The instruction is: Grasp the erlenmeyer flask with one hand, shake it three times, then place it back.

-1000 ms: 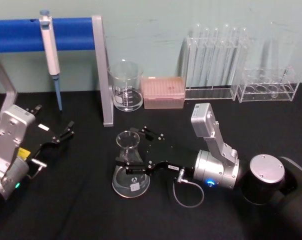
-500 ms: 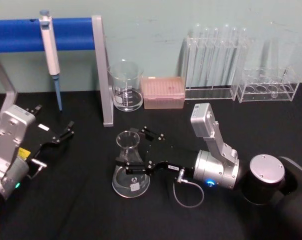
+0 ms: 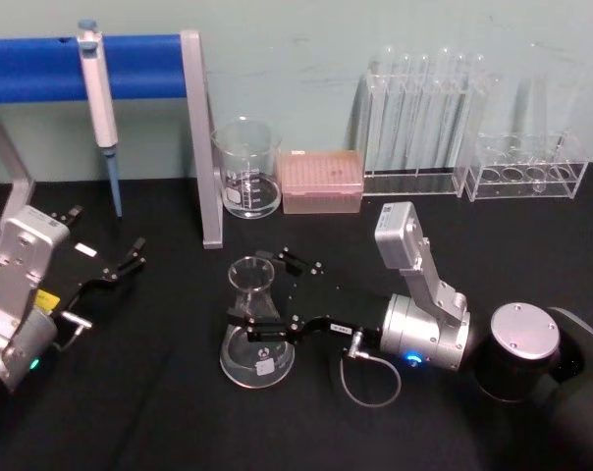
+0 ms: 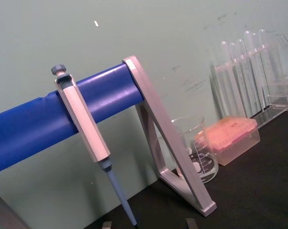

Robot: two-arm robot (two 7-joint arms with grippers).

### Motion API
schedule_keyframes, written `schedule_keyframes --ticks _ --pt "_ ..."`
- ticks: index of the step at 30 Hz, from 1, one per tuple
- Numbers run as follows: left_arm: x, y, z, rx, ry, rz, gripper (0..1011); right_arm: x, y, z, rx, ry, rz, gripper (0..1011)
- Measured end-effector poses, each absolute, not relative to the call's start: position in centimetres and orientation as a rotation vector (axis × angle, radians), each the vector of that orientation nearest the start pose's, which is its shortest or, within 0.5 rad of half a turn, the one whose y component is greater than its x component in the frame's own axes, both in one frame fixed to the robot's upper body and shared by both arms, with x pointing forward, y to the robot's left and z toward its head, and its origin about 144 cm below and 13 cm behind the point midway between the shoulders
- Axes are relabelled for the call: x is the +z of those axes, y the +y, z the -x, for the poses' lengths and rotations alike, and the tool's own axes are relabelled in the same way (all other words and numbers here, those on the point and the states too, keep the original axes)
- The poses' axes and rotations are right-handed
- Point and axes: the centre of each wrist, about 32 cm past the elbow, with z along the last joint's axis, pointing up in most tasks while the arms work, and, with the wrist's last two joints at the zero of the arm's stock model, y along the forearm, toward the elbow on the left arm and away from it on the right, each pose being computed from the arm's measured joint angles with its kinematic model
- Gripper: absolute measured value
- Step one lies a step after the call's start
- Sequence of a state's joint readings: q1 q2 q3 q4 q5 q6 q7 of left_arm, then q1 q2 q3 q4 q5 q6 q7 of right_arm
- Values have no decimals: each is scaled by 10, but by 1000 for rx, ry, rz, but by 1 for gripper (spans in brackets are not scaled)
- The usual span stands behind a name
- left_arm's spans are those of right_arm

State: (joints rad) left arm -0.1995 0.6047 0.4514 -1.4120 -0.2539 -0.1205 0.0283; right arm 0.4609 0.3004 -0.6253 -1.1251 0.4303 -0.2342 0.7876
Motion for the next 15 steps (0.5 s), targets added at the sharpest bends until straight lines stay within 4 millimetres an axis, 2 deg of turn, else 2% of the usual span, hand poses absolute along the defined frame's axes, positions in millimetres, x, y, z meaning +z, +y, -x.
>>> schedule_keyframes --ticks 15 --pt "1140 310 -489 1248 -285 -305 1001 1131 -192 -552 -374 -82 33 1000"
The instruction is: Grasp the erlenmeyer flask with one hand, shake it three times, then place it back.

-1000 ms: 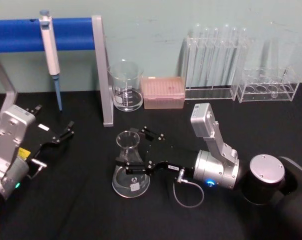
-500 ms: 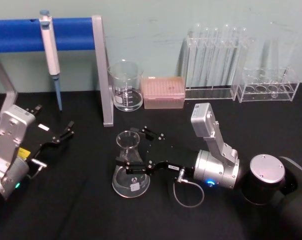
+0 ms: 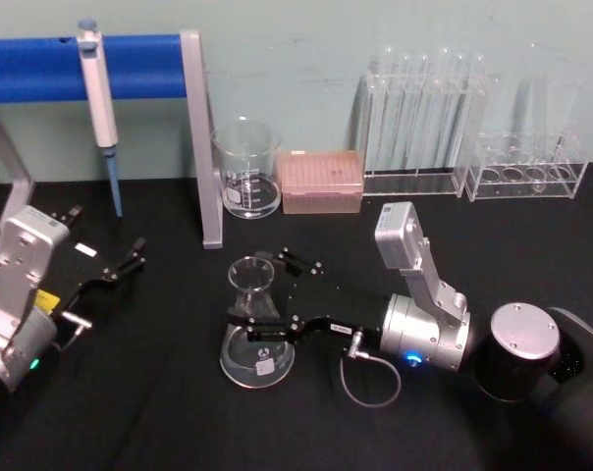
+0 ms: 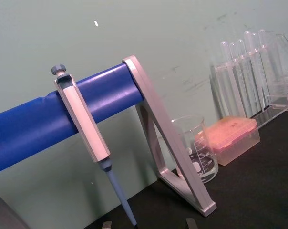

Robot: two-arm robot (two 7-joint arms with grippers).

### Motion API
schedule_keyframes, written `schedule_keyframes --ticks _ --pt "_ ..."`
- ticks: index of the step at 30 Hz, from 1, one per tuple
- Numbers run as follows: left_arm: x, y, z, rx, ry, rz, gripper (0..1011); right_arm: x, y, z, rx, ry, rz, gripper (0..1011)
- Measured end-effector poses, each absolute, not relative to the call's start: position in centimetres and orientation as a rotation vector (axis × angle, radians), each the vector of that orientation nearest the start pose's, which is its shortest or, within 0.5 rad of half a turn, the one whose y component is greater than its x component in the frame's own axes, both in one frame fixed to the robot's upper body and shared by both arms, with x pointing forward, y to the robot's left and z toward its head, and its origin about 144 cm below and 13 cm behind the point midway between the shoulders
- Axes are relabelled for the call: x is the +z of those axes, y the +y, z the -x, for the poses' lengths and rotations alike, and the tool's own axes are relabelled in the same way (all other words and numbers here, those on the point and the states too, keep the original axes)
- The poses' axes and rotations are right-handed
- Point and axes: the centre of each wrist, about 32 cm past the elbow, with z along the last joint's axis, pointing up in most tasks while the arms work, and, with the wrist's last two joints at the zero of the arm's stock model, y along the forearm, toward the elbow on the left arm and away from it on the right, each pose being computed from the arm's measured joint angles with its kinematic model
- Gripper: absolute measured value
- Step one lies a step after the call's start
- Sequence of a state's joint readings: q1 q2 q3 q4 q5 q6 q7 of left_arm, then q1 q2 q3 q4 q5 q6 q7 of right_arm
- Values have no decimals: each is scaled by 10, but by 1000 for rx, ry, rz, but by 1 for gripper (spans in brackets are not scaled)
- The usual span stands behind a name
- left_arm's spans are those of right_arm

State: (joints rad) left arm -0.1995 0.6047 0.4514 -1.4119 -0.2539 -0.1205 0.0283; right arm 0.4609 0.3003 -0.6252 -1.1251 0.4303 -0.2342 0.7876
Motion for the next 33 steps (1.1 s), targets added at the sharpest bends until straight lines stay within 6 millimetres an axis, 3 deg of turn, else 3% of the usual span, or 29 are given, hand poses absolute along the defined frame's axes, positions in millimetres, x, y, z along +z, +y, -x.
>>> schedule_keyframes --ticks 10,20,33 --pt "1140 310 -489 1248 -285 -304 1001 1131 -192 -552 -374 -82 33 804" --pt "1140 310 -489 1248 -285 -305 1001 1131 -192 -552 -374 -82 33 476" --pt "1140 310 -489 1248 -285 -304 1001 1131 -192 -552 -374 -82 33 451"
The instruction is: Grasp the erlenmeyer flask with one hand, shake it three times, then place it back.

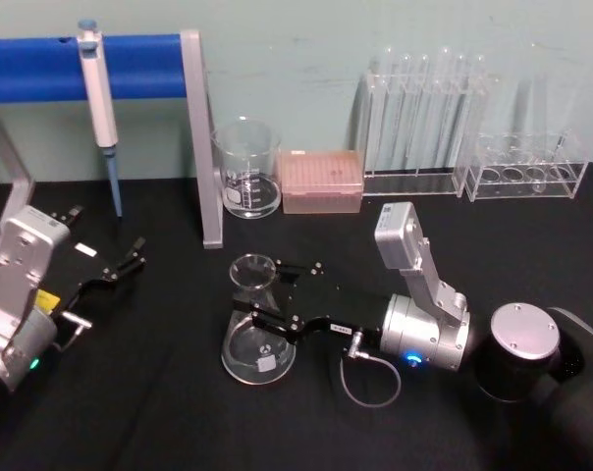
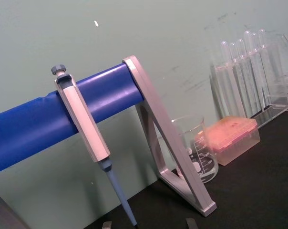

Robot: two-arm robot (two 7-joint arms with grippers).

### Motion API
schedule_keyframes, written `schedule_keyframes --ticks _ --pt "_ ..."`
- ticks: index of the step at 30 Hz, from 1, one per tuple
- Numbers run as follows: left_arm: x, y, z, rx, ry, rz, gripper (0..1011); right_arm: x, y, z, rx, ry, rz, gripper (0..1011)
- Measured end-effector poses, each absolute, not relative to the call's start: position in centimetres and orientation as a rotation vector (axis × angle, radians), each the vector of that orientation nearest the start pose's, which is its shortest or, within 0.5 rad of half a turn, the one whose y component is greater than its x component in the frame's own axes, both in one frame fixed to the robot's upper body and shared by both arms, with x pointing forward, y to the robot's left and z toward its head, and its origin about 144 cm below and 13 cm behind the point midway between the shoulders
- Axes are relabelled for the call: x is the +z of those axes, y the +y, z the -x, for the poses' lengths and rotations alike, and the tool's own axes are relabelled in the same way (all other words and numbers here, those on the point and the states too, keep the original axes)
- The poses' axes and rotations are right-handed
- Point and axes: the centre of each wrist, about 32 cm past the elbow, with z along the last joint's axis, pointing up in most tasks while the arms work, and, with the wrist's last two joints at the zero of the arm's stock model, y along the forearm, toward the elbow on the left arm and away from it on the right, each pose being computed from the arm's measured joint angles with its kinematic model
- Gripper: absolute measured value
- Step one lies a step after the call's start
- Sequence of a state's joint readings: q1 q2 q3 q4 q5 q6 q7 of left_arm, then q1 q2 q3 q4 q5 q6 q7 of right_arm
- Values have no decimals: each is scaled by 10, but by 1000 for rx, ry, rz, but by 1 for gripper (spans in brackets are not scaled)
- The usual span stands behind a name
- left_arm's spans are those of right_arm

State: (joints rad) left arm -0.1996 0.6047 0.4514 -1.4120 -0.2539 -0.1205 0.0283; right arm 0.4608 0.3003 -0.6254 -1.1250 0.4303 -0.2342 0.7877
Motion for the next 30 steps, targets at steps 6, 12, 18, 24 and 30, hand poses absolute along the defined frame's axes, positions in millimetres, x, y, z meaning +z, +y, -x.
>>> schedule_keyframes --ticks 6,12,18,24,30 --pt "1140 310 -489 1248 -285 -304 1001 1131 -192 -552 -374 -82 33 451" --pt "1140 310 -489 1248 -285 -304 1001 1131 -192 -552 -372 -81 33 451" --pt "1140 310 -489 1248 -285 -305 1001 1137 -191 -551 -372 -90 17 451" --pt "1140 310 -489 1248 -285 -304 1001 1147 -193 -545 -425 -115 -16 451" --pt "1140 310 -489 1248 -285 -305 1001 1157 -196 -536 -508 -140 -53 451"
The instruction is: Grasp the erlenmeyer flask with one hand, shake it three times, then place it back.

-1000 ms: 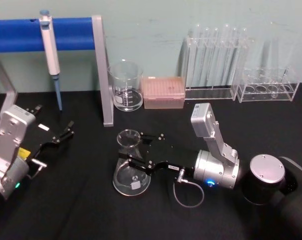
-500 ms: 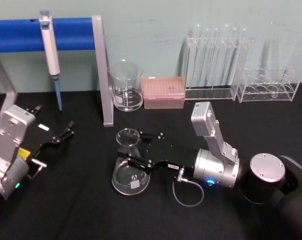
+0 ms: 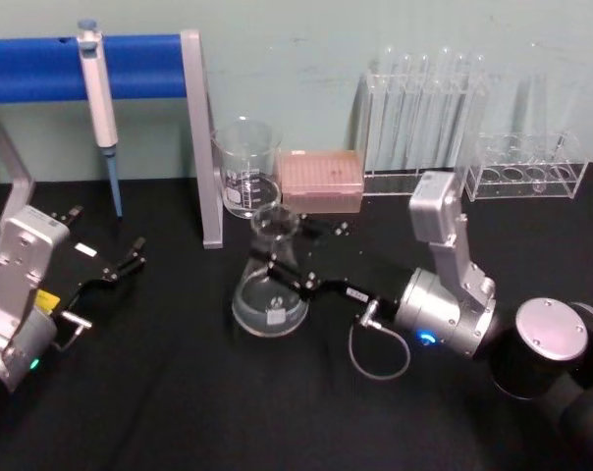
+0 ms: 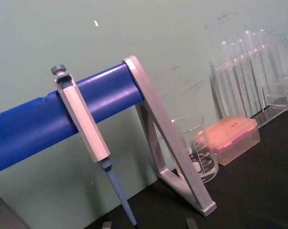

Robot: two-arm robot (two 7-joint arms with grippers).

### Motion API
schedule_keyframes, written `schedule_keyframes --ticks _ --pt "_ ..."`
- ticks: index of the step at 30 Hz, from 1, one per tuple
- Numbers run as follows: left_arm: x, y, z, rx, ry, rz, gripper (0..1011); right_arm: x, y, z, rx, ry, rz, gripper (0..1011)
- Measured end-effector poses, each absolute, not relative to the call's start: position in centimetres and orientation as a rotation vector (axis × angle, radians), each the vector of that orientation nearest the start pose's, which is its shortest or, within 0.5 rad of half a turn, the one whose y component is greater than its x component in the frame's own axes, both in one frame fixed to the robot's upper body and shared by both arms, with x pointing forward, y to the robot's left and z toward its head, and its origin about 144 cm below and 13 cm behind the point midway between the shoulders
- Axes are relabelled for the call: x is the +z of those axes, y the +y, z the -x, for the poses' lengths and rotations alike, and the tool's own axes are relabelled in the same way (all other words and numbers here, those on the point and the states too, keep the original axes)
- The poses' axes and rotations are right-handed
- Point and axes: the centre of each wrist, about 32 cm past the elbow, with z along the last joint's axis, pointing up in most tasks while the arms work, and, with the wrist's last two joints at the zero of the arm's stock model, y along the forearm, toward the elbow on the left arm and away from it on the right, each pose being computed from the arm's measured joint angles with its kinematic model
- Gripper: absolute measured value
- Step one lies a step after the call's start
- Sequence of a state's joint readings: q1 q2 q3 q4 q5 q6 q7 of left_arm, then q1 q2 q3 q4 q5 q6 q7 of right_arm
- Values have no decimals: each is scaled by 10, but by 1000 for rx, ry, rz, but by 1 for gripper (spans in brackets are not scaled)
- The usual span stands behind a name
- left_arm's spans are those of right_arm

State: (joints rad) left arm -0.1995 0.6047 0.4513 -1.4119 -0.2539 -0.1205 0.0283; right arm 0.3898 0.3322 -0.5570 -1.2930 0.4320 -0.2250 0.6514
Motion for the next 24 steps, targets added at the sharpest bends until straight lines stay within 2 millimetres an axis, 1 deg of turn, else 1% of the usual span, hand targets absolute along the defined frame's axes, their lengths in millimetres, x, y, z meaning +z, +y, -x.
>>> schedule_keyframes --ticks 6,14,24 --pt "1140 310 -489 1248 -285 -304 1001 1166 -199 -529 -600 -164 -83 451" --pt "1140 310 -489 1248 -285 -305 1001 1175 -200 -523 -657 -187 -82 451" --pt "1140 310 -489 1248 -285 -304 1001 1178 -203 -518 -688 -191 -81 451"
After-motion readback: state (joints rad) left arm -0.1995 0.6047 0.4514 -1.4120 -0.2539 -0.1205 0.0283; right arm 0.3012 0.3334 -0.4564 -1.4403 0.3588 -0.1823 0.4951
